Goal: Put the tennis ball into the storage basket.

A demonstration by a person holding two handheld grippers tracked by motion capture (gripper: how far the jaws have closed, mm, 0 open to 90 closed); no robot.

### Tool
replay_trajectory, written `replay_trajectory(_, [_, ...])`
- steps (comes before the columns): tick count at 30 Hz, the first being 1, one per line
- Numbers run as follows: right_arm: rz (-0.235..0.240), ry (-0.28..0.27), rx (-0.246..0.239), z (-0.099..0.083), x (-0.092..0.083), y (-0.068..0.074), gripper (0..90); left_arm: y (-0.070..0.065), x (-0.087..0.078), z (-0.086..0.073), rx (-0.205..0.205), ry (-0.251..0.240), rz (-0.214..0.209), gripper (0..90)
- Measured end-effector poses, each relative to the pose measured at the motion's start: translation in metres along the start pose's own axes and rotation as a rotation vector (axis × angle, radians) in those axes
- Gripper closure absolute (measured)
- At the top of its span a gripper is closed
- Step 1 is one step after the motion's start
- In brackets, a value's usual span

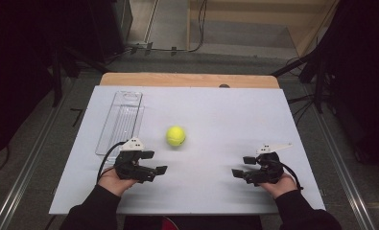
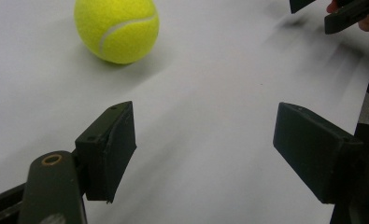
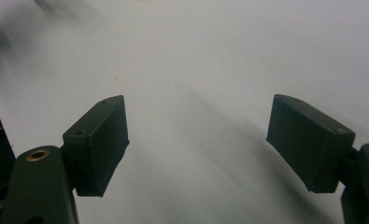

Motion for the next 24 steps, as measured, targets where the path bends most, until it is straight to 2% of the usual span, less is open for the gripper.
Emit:
replay_trajectory(8, [-0.002,0.004,-0.008,0.0,0.0,0.0,18.7,0.002,0.006,0.008,-0.002,-0.007,0.003,20.3])
replay_trajectory(10, [-0.003,0.004,-0.008,0.0,0.0,0.0,17.4,0.003,0.008,0.011,0.001,-0.005,-0.003,15.6])
replay_trajectory(13, [0.005,0.013,0.002,0.0,0.001,0.001,10.5,0.004,0.011,0.014,-0.029,-0.015,-0.03,0.0])
replay_trajectory(16, [-0.021,0.008,-0.013,0.001,0.001,0.001,9.1,0.004,0.011,0.016,-0.023,-0.017,-0.037,0.0])
replay_trajectory(19, [-0.026,0.006,-0.014,0.001,0.0,0.0,9.1,0.004,0.012,0.022,0.003,-0.002,-0.02,0.0])
replay_trajectory(24, [-0.027,0.001,-0.015,0.002,-0.002,0.0,9.1,0.006,0.015,0.03,0.019,0.017,-0.014,1.2])
Point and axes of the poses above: each handheld gripper's, and its own axes: x roughly forward along the jaws, z roughly out of its top, y roughly to its left, the point moved 3 cm from there along x, roughly forward along the jaws, and after that the axes turned 12 degrees about x, right-handed, at the moved point
